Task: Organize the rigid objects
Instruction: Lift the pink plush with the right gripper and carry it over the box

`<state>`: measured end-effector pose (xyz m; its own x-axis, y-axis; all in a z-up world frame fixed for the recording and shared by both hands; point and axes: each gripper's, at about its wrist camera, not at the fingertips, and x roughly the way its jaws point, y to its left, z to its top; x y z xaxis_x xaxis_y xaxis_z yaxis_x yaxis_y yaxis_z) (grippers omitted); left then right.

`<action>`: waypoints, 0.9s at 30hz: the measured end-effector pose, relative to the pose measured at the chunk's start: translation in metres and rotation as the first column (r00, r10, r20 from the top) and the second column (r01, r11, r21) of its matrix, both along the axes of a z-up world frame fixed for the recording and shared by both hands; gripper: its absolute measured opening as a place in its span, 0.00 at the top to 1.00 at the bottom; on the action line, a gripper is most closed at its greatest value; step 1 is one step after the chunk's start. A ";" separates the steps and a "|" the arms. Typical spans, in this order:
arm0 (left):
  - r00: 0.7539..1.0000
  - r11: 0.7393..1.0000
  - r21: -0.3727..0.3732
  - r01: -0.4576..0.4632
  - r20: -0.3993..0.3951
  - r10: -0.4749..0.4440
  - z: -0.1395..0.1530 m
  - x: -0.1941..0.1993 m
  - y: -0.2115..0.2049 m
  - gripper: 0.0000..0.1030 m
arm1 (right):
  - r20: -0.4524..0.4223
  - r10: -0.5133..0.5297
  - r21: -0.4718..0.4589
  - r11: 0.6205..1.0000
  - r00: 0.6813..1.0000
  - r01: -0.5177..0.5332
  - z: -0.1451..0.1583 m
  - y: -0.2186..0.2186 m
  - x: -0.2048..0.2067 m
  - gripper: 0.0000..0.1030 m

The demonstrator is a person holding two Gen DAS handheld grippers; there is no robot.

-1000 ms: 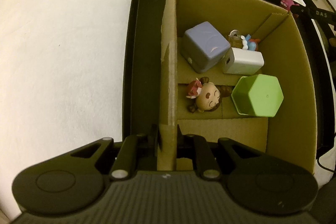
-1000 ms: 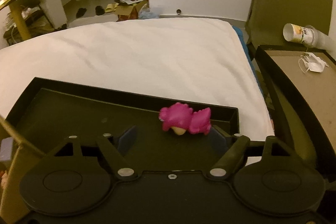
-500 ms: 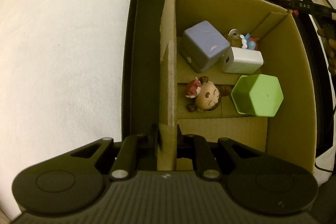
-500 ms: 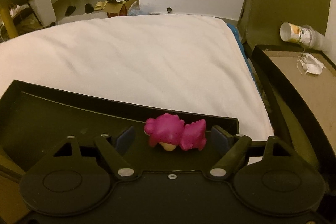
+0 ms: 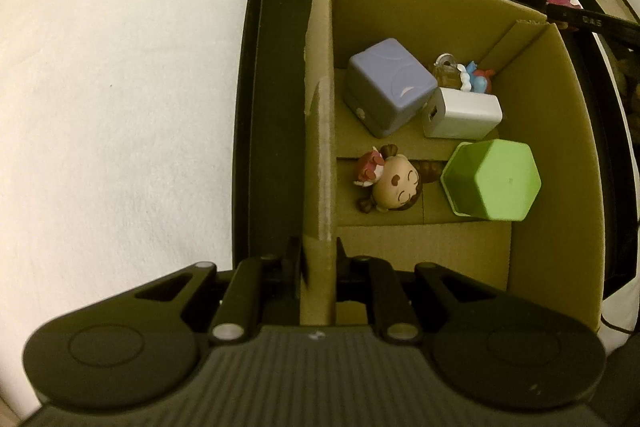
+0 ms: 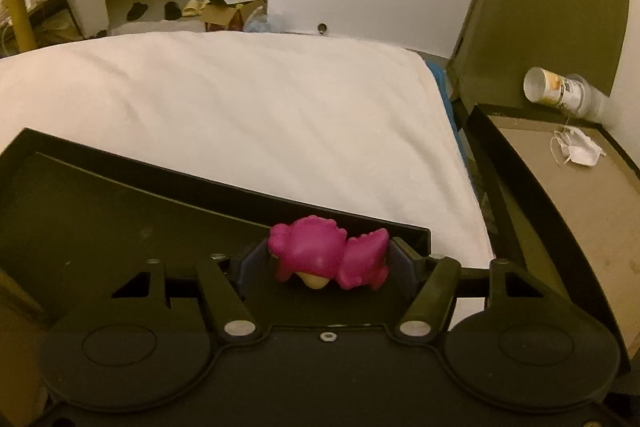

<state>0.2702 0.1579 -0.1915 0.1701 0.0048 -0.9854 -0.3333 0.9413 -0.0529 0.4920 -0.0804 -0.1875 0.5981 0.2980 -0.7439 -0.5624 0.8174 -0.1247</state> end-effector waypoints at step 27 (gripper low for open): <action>1.000 1.000 -0.009 0.017 0.023 -0.017 -0.001 -0.008 0.002 0.88 | 0.062 0.398 0.011 0.917 0.915 -0.400 0.083 0.046 -0.129 0.38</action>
